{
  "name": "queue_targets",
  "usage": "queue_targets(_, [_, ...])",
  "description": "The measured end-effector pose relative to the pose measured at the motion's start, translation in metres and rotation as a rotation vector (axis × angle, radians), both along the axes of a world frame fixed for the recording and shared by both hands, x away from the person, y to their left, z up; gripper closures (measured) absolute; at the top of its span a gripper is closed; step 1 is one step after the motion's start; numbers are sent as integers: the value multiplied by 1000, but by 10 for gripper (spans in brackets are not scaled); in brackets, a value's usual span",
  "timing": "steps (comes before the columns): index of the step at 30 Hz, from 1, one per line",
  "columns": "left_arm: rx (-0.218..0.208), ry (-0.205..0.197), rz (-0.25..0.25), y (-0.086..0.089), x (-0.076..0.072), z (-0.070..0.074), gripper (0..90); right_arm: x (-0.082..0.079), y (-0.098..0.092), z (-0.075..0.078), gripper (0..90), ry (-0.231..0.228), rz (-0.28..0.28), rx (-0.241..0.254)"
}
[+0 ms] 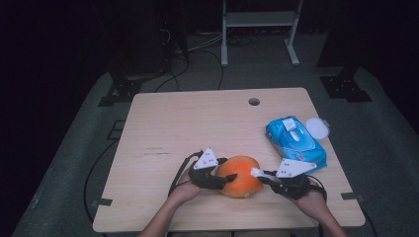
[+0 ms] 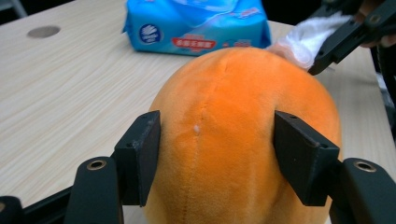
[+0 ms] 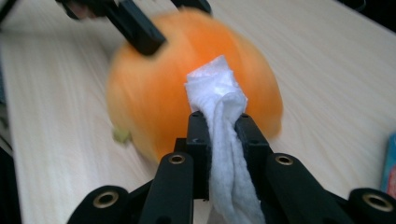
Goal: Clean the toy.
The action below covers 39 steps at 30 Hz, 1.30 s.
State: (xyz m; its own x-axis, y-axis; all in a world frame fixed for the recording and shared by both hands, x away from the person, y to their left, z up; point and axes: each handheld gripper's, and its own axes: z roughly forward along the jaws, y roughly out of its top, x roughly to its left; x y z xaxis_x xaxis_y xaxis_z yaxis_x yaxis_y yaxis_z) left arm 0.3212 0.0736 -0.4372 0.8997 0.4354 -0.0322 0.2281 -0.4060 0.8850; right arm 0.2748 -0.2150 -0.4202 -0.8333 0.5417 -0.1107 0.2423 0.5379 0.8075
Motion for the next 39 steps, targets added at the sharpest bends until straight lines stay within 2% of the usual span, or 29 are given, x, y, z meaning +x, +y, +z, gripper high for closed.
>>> queue_targets(2, [-9,16,14,3,1,-1,359,1,-4,-3,776,16,-7,2])
queue_targets(4, [-7,15,18,3,2,-1,362,0,-3,-1,776,13,-1,14])
queue_targets(7, [-9,22,26,2,3,-2,364,-6,6,8,775,0,61,63])
queue_targets(8, [-7,22,24,2,3,-2,365,-8,9,9,775,-2,79,66])
queue_targets(11, [-11,26,22,3,2,-2,363,-9,14,7,775,-9,83,33])
queue_targets(15, [-14,11,-16,1,-1,-2,364,1,-1,1,775,16,13,31])
queue_targets(17, [-7,-7,-59,-2,-5,-2,364,4,-8,-2,775,34,-16,39])
queue_targets(19, [14,-31,-99,-7,-10,-2,365,4,-6,-1,774,27,-5,49])
queue_targets(22, [33,-53,-118,-9,-14,-2,362,2,0,2,771,14,15,54])
queue_targets(27, [26,-53,-144,-9,-16,-3,357,3,-1,2,711,52,32,76])
queue_targets(32, [48,-87,-195,-12,-20,-3,357,4,1,4,687,73,57,97])
queue_targets(36, [49,-84,-205,-12,-20,-3,357,8,0,0,721,103,55,111])
queue_targets(39, [43,-77,-191,-10,-18,-2,357,10,-3,-1,756,115,49,108])
